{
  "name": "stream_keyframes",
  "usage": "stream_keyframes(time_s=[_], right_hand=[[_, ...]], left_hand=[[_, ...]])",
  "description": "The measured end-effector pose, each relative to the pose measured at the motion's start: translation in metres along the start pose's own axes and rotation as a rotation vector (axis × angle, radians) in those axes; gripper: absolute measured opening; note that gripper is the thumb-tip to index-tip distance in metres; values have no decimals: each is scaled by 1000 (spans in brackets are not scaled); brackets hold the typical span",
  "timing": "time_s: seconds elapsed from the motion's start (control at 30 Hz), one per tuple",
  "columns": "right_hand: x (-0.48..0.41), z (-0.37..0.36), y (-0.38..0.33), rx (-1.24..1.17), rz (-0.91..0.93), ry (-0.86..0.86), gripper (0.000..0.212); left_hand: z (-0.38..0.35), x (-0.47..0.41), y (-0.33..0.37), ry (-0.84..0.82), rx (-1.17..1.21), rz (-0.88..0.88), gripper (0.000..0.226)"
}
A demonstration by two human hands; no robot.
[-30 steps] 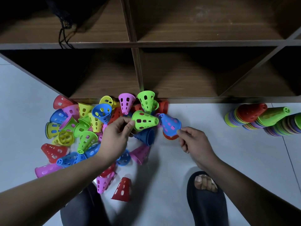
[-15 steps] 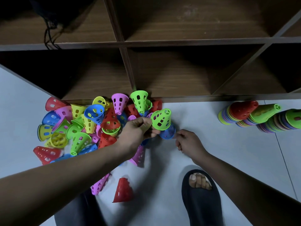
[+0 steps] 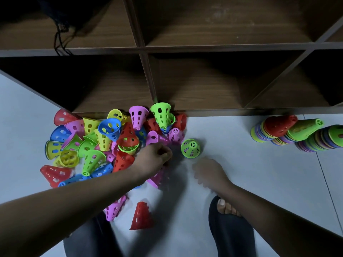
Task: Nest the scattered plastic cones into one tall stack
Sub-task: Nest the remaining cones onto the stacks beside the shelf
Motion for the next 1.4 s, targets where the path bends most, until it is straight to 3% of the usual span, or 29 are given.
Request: stream_keyframes(time_s=[0.1,0.23,0.53,0.8,1.17,1.4], right_hand=[[5,-5,-13,26,46,11,17],[10,-22,-34,83,170,-17,19],[7,-65,-57,256,319,52,27],[-9,-79,-84,258,410,40,36],[7,-55,-80,94,359,71,28],[30,-6,-84,-213,320,107,18]], left_hand=[[10,1,-4,10,-285,-155,11],[19,9,-11,39,-449,-321,20],[12,35,-44,2,-693,-345,59],[6,44,-59,-37,-843,-275,63],[13,39,-70,-66,-770,-212,70],[27,40,-35,70,-441,-302,59]])
Point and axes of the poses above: each hand's wrist, its own x-axis away from the middle knuckle, its own z-axis out of the back of the hand, y = z × x, the point moved 6 cm from there along -x, towards the middle knuckle, and after that the axes turned 4 degrees about -z, right-handed, at the moved point
